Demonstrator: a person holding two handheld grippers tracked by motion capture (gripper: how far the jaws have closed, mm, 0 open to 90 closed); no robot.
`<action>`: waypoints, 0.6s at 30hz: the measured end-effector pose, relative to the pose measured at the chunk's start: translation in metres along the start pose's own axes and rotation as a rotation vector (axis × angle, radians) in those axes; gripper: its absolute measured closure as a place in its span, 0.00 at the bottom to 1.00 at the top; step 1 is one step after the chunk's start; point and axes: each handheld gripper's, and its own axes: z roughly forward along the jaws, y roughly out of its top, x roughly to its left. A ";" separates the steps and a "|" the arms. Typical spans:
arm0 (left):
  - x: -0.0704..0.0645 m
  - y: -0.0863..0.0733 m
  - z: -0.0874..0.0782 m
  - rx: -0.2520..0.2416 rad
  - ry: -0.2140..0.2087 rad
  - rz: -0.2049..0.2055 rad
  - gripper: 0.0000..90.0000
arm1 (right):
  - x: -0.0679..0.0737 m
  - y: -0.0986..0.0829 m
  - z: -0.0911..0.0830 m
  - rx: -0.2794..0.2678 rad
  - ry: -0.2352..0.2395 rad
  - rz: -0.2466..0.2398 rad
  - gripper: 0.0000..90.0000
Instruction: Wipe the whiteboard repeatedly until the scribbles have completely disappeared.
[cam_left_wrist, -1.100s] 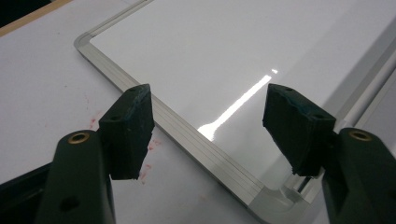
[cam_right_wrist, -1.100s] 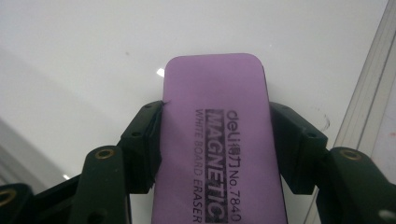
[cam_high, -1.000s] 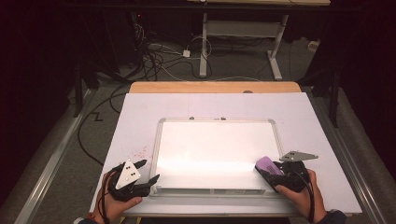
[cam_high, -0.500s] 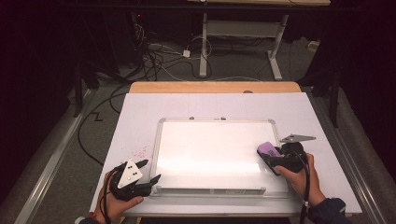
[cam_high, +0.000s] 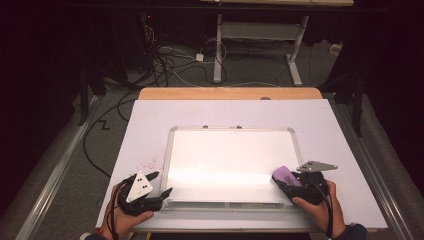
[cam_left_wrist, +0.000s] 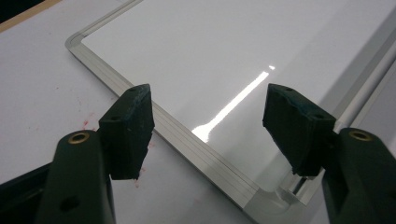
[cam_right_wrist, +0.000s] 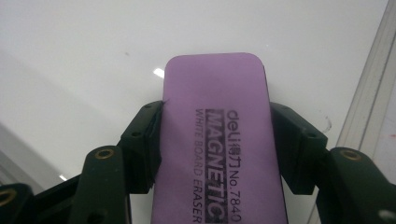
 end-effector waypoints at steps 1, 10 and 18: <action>0.000 0.000 0.000 0.001 -0.001 0.002 0.36 | 0.002 0.001 0.000 0.001 0.006 -0.007 0.46; 0.000 0.001 0.002 0.004 -0.003 0.004 0.36 | 0.005 0.015 0.013 0.014 0.055 -0.034 0.46; 0.001 0.000 0.001 0.003 0.000 -0.001 0.36 | -0.015 0.024 0.021 0.007 0.044 -0.018 0.46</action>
